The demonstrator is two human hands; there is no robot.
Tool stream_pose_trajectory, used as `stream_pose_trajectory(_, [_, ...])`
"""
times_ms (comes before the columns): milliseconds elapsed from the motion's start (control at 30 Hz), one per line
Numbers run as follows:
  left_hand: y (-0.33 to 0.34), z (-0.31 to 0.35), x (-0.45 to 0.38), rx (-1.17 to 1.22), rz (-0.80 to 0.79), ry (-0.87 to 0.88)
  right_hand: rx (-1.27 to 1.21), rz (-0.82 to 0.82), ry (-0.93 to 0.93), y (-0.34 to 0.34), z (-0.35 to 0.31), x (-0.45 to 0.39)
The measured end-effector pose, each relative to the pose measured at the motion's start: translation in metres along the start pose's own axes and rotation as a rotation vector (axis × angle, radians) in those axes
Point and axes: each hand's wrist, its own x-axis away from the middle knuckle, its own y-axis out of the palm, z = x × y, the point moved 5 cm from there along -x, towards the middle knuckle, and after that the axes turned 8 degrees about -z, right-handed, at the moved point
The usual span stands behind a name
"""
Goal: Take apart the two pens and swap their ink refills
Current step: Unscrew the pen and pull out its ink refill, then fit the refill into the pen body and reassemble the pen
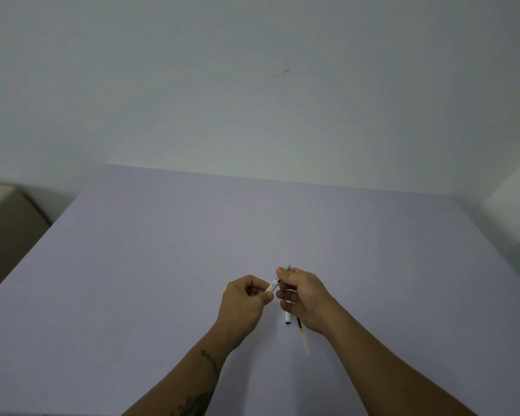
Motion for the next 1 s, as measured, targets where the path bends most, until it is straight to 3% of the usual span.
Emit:
stream_pose_trajectory(167, [-0.002, 0.001, 0.001, -0.005, 0.004, -0.007, -0.069, -0.042, -0.025, -0.002, 0.003, 0.001])
stream_pose_trajectory(600, [0.001, 0.001, 0.003, -0.082, -0.001, 0.003, 0.151, 0.126, -0.064, -0.005, 0.003, -0.003])
stream_pose_trajectory(800, [-0.001, -0.003, 0.003, -0.063, 0.046, -0.023, 0.198, 0.009, -0.003, -0.01, 0.0, -0.002])
stream_pose_trajectory(867, [-0.004, -0.007, 0.003, -0.03, 0.093, -0.048, 0.19, 0.06, 0.032, -0.025, 0.005, -0.005])
stream_pose_trajectory(933, [-0.006, -0.012, 0.004, -0.002, 0.115, -0.073, 0.3, 0.193, 0.05, -0.045, 0.015, -0.007])
stream_pose_trajectory(1000, [-0.008, -0.02, 0.006, 0.015, 0.102, -0.108, 0.614, 0.272, 0.075, -0.062, 0.026, -0.009])
